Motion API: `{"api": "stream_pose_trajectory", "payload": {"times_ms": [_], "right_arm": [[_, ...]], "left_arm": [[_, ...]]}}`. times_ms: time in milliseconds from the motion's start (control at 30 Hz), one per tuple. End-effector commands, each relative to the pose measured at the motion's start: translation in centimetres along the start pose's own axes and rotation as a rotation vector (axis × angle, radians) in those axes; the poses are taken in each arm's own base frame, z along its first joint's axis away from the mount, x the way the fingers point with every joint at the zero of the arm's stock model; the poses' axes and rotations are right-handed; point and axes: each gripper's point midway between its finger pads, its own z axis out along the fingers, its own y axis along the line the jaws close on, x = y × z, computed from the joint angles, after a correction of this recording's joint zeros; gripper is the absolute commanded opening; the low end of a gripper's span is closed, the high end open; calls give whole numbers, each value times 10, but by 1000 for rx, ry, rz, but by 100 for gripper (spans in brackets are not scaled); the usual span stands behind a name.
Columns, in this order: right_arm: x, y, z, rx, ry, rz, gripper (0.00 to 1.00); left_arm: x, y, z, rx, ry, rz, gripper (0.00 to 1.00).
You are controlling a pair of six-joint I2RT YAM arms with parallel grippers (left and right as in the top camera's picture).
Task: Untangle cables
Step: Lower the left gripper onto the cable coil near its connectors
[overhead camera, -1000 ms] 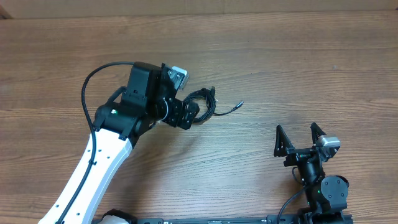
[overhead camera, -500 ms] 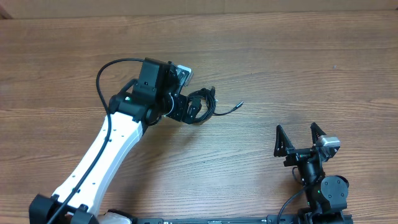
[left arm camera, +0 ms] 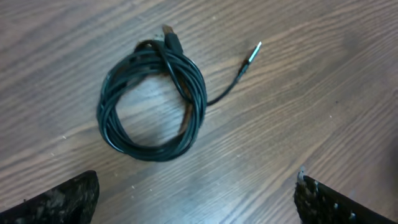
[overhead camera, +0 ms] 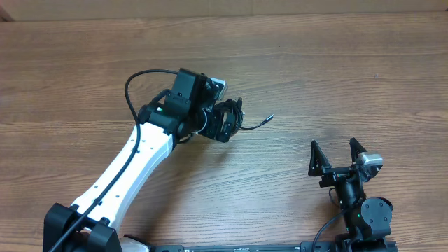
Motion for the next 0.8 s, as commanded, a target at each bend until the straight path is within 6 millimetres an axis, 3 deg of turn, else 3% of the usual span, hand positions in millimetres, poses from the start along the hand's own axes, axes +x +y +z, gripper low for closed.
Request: {"api": "stream_pose_trajectory", "payload": {"times_ms": [0, 267, 633, 767], "right_arm": [[2, -1, 0, -1, -1, -8, 100], [2, -1, 0, -1, -1, -8, 100], [2, -1, 0, -1, -1, -8, 100], [2, -1, 0, -1, -1, -8, 100]], "left_arm": [[-9, -7, -2, 2, -23, -15, 100], [-28, -8, 5, -21, -96, -26, 100], [-30, -5, 20, -17, -92, -129, 99], [-39, -4, 28, -5, -123, -205, 100]]}}
